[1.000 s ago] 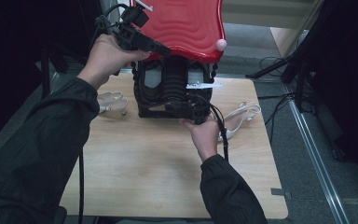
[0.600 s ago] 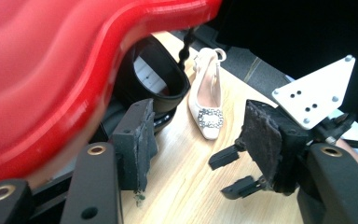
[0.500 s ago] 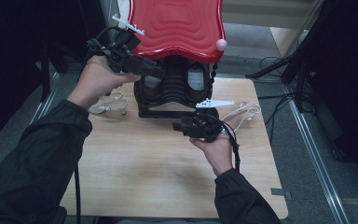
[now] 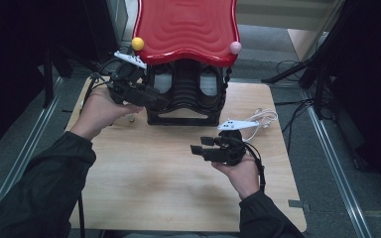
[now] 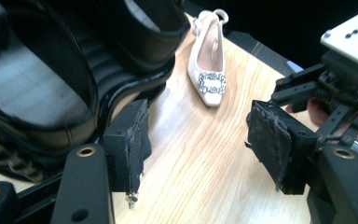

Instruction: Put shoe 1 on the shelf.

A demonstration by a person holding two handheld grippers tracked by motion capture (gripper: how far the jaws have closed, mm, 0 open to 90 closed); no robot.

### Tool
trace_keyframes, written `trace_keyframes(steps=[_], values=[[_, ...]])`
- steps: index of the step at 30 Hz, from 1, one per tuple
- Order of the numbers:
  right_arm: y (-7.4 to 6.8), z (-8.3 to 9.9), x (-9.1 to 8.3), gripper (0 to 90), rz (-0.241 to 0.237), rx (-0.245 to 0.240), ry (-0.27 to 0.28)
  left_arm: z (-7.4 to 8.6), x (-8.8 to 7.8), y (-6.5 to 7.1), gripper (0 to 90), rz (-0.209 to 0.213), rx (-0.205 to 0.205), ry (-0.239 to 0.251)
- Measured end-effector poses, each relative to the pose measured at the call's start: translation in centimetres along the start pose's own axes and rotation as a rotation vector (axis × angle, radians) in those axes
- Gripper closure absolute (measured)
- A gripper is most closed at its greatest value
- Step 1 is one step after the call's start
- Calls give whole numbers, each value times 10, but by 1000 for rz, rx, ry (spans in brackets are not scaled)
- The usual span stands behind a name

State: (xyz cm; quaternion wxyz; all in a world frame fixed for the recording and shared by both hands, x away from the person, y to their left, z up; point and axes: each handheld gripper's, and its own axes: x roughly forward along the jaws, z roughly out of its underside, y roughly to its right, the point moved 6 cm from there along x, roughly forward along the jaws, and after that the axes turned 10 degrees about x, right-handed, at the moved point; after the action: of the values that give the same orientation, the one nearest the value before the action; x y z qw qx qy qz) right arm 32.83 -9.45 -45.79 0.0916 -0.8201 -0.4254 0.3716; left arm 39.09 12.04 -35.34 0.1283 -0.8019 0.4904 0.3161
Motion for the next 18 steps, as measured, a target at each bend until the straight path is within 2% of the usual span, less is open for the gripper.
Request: trace_keyframes(steps=[8,12,18], values=[[5,14,-9,417,19,-6,7,29,9,7,389,5,1,-7],[9,21,-13,412,25,-10,0,46,8,10,389,-20,-2,-3],[18,32,-19,420,25,0,-11,75,4,9,424,-28,-35,11]])
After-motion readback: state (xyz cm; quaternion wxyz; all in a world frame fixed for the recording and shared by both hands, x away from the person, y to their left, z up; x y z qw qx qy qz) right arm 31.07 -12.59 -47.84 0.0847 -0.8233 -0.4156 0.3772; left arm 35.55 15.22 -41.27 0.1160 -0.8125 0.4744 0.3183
